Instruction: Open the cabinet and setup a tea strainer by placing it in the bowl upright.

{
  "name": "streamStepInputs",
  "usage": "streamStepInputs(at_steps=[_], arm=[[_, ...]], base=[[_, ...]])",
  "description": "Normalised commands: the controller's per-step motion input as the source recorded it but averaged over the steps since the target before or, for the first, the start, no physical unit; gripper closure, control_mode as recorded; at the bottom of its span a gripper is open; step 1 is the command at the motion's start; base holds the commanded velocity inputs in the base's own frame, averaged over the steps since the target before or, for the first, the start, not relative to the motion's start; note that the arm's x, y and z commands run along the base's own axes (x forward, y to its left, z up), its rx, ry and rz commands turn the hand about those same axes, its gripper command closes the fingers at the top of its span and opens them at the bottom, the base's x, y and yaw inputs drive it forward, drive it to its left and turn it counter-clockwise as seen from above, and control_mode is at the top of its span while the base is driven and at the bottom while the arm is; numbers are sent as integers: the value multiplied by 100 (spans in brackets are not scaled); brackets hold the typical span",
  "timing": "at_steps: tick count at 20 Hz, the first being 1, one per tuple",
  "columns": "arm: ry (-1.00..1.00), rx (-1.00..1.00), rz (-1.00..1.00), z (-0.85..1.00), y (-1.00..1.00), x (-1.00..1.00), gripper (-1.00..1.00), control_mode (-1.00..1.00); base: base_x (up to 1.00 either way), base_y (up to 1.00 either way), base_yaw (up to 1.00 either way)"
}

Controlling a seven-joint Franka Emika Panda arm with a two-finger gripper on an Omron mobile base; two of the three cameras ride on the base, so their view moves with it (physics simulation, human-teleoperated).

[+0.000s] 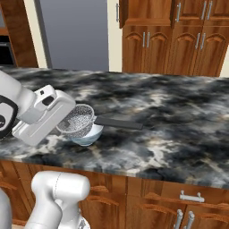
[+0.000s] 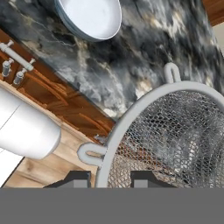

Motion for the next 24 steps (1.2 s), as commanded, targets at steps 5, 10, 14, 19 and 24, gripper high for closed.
streamStepInputs(at_steps=[5, 10, 14, 19, 24], arm=[[0, 0, 0, 0, 0, 0, 100, 100], [-4, 0, 0, -7, 30, 30, 100, -100], [-4, 2, 1, -27, 58, 93, 100, -100], [11, 28, 6, -22, 9, 100, 100, -100], [11, 16, 4, -37, 19, 94, 100, -100]], base=[[0, 3, 0], [0, 0, 0], [0, 0, 0], [0, 0, 0], [0, 0, 0]])
